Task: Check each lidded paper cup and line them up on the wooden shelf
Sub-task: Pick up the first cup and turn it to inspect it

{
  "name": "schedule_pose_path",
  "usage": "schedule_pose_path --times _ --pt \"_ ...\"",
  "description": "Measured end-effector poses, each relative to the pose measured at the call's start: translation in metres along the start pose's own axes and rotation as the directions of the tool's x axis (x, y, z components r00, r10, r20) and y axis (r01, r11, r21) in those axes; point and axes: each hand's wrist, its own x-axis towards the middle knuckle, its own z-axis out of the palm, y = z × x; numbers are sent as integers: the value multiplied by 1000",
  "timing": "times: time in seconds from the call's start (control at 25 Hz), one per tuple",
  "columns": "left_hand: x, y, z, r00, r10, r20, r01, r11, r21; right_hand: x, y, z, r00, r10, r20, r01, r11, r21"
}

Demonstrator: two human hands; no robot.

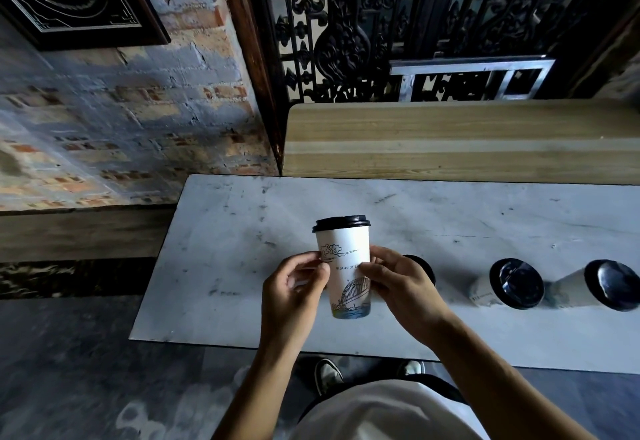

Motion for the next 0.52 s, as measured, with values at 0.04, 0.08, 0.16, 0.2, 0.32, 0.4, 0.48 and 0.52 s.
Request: schedule_pose_path --times 0.04,0.08,0.16,0.2,0.32,0.4,0.48,0.52 --pt "-1 2 1 1000 4 7 -4 1000 0 0 0 0 1000 11 -24 -11 1000 16" --pt "-1 3 2 1000 6 14 -7 1000 4 0 -1 1 999 25 -43 -23 999 41" --pt "-2 4 2 999 -1 34 0 1000 4 0 -3 3 998 40 -49 -35 994 104" --pt "-1 3 2 999 -5 46 5 1000 3 -1 -5 4 998 50 -45 -44 991 125" --pt "-1 0 1 999 -13 51 12 1000 18 -2 -8 3 995 89 -42 -83 990 118" --pt "0 -2 1 999 -19 28 18 1000 23 -3 -7 3 994 105 -29 -102 989 111" --pt "0 -3 1 1000 -12 18 11 1000 27 -3 -7 2 994 106 -3 -104 987 122" --pt "1 -3 1 1000 -8 15 7 1000 24 -3 -7 2 995 104 -1 -103 988 116"
